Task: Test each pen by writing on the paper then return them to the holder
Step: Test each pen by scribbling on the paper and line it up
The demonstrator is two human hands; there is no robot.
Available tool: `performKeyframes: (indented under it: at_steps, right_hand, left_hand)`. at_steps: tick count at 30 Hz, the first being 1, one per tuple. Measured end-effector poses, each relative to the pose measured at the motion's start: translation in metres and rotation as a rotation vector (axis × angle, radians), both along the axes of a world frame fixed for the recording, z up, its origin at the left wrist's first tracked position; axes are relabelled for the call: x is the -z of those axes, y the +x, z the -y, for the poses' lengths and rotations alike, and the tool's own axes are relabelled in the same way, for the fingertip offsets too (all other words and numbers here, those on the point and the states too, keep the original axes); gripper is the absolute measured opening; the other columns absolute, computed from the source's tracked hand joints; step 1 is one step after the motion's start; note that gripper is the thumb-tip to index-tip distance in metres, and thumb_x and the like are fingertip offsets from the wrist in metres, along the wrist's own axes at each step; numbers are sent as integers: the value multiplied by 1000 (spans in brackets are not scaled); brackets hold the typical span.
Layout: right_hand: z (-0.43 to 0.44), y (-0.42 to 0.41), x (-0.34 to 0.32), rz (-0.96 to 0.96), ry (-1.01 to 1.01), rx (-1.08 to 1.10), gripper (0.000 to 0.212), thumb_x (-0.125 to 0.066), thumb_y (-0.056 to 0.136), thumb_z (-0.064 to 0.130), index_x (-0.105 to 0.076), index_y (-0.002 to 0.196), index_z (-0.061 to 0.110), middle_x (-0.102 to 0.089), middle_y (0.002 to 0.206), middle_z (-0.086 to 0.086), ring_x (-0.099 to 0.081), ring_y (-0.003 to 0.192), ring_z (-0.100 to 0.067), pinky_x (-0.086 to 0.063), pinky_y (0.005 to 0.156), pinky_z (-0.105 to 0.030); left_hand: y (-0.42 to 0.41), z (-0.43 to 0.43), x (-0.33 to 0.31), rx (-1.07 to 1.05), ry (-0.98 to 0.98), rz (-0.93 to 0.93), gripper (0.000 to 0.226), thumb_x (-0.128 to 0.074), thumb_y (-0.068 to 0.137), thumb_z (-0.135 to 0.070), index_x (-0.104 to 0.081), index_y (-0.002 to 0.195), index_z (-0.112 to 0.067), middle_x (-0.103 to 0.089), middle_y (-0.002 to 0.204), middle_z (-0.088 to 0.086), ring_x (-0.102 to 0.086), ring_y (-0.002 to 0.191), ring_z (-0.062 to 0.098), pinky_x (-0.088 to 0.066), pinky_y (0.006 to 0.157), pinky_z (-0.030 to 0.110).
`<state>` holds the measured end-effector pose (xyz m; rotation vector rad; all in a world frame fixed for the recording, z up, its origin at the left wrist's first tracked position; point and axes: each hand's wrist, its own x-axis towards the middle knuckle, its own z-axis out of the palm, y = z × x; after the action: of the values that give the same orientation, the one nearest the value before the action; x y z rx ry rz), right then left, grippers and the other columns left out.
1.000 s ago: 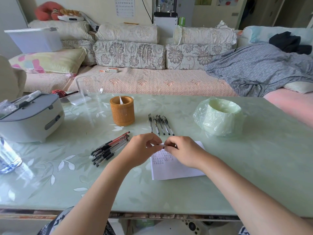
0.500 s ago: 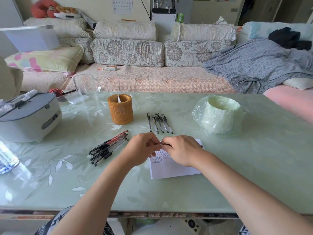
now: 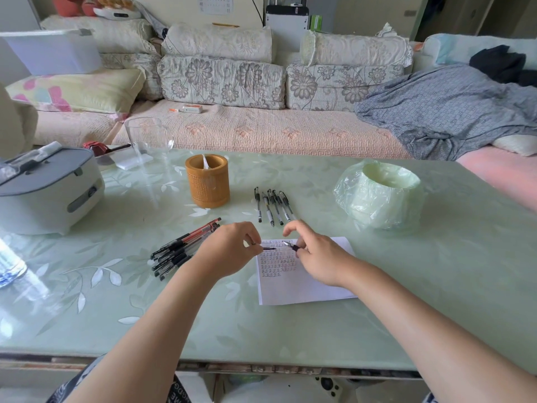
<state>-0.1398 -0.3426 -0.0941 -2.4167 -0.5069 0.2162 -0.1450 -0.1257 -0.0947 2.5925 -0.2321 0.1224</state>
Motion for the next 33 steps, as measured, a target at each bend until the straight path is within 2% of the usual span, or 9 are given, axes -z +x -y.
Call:
performKeyframes:
  at_steps: [2, 4, 7, 9, 11, 14, 17, 22, 33]
  right_hand:
    - [0, 2, 3, -84, 124, 39, 35, -40, 96, 3, -60, 96, 33, -57, 85, -6, -51, 61, -12, -45, 57, -27]
    - [-1, 3, 6, -220, 281, 62, 46, -37, 94, -4, -70, 89, 28, -59, 85, -8, -58, 64, -16, -52, 56, -35]
    - [0, 5, 10, -353, 470, 28, 65, -27, 85, -21, -72, 105, 23, -62, 93, -7, -58, 81, -21, -55, 79, -45]
    - [2, 5, 11, -357, 504, -19, 63, -34, 86, -22, -68, 113, 24, -61, 92, -4, -58, 81, -14, -57, 82, -33]
    - [2, 3, 13, -360, 545, -48, 42, -52, 93, -10, -67, 117, 21, -56, 88, -2, -55, 79, -8, -52, 75, -20]
    - [-1, 0, 16, -311, 543, 25, 19, -52, 100, 15, -70, 107, 17, -57, 72, -1, -54, 59, -10, -40, 51, -20]
    - [-5, -1, 21, -322, 550, 92, 24, -47, 97, 4, -69, 97, 13, -62, 67, -8, -54, 47, -18, -31, 39, -20]
    - [-4, -1, 30, -274, 550, 65, 18, -56, 83, -15, -61, 79, 2, -64, 66, -15, -56, 50, -21, -46, 53, -29]
    - [-5, 2, 40, -182, 477, 54, 30, -64, 79, -7, -47, 65, 13, -44, 48, 5, -37, 41, -15, -32, 44, -24]
  left_hand:
    - [2, -1, 2, 4, 46, -3, 10, -69, 86, -34, -65, 92, -29, -65, 88, -17, -56, 73, -1, -46, 65, 22]
    - [4, -1, 3, 13, 87, -15, 10, -69, 85, -34, -65, 93, -29, -65, 90, -16, -59, 79, 3, -50, 69, 24]
    - [7, -1, 6, 45, 148, -71, 11, -70, 83, -33, -66, 93, -29, -64, 95, -13, -60, 89, 9, -53, 79, 30]
    - [9, -1, 7, 65, 186, -112, 14, -72, 82, -36, -66, 93, -29, -61, 96, -11, -59, 91, 11, -53, 83, 31]
    - [10, -1, 7, 75, 204, -131, 18, -72, 81, -39, -66, 95, -30, -61, 98, -9, -59, 93, 12, -53, 84, 33]
    - [13, 0, 8, 87, 210, -118, 28, -72, 78, -42, -64, 101, -29, -60, 99, -8, -57, 95, 13, -52, 85, 33]
    - [16, 1, 11, 103, 199, -97, 38, -74, 77, -43, -60, 110, -29, -56, 103, -6, -50, 101, 15, -47, 87, 32]
    - [19, 5, 13, 148, 217, -53, 49, -75, 77, -47, -58, 119, -31, -49, 115, -3, -39, 111, 17, -41, 95, 36]
    - [25, 19, 25, 148, 187, -39, 53, -71, 71, -64, -60, 113, -34, -52, 113, -4, -42, 109, 17, -40, 91, 34]
